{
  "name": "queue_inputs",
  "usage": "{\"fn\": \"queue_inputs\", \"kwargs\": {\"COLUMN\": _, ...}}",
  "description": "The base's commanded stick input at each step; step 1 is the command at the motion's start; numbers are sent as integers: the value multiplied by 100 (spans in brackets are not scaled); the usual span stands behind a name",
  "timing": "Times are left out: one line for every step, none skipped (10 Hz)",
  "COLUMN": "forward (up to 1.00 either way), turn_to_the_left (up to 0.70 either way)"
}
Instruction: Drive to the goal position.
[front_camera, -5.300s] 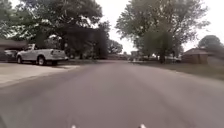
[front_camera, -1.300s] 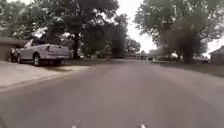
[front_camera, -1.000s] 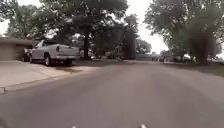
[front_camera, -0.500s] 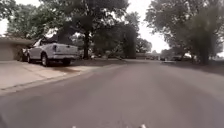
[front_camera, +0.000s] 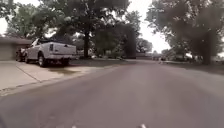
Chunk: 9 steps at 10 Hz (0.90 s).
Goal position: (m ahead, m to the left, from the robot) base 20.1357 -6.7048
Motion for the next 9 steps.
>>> {"fn": "queue_inputs", "kwargs": {"forward": 70, "turn_to_the_left": 0}}
{"fn": "queue_inputs", "kwargs": {"forward": 70, "turn_to_the_left": 0}}
{"fn": "queue_inputs", "kwargs": {"forward": 70, "turn_to_the_left": 0}}
{"fn": "queue_inputs", "kwargs": {"forward": 70, "turn_to_the_left": 0}}
{"fn": "queue_inputs", "kwargs": {"forward": 70, "turn_to_the_left": 0}}
{"fn": "queue_inputs", "kwargs": {"forward": 70, "turn_to_the_left": 0}}
{"fn": "queue_inputs", "kwargs": {"forward": 70, "turn_to_the_left": 0}}
{"fn": "queue_inputs", "kwargs": {"forward": 70, "turn_to_the_left": 0}}
{"fn": "queue_inputs", "kwargs": {"forward": 70, "turn_to_the_left": 0}}
